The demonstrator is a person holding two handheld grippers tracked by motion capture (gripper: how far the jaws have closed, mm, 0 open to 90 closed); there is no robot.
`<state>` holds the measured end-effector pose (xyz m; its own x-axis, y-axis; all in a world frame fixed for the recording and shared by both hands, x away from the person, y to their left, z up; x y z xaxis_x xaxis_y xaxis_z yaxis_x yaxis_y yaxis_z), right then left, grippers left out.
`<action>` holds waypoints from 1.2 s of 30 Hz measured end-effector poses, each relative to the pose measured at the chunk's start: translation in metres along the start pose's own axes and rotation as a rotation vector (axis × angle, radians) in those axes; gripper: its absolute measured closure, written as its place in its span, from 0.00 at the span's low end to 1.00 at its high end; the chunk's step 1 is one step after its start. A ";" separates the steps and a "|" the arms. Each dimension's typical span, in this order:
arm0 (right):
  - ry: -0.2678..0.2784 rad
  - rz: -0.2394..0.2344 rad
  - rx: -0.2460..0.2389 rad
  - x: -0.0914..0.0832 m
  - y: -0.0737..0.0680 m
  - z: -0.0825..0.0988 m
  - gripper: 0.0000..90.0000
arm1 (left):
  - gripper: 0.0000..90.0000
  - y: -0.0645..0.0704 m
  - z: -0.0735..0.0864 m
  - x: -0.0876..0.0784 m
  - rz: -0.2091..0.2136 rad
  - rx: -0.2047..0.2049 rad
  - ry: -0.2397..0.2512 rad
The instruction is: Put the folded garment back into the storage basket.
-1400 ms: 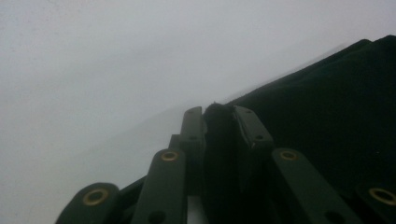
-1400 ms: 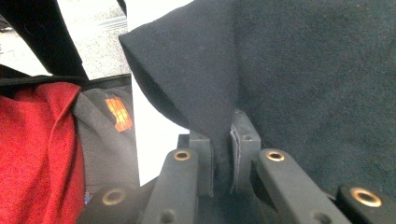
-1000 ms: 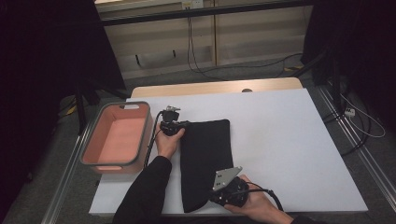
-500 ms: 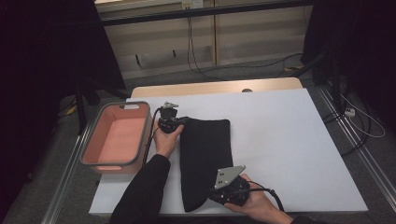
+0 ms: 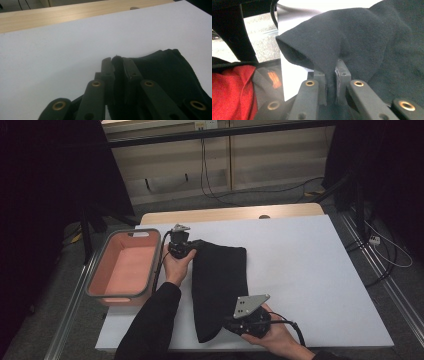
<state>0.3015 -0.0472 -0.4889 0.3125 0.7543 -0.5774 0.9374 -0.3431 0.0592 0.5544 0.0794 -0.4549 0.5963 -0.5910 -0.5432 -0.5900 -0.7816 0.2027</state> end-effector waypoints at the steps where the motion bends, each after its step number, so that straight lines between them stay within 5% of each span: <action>1: 0.011 0.005 0.004 -0.002 0.001 -0.002 0.92 | 0.90 0.001 -0.004 -0.002 0.004 0.004 0.007; 36: 0.139 0.046 0.019 -0.030 0.012 -0.028 0.92 | 0.90 0.006 -0.039 -0.026 0.027 0.008 0.085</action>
<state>0.3080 -0.0584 -0.4486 0.3748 0.8071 -0.4562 0.9188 -0.3891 0.0665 0.5566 0.0828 -0.4082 0.6243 -0.6266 -0.4664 -0.6105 -0.7639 0.2092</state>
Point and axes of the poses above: each handheld gripper's, and its own axes: x roughly forward along the jaws, z roughly out of its underside, y roughly to its right, the point moved 7 cm from there along x, roughly forward along the jaws, and after that the axes turned 5 degrees about -x, right-handed, at the moved point
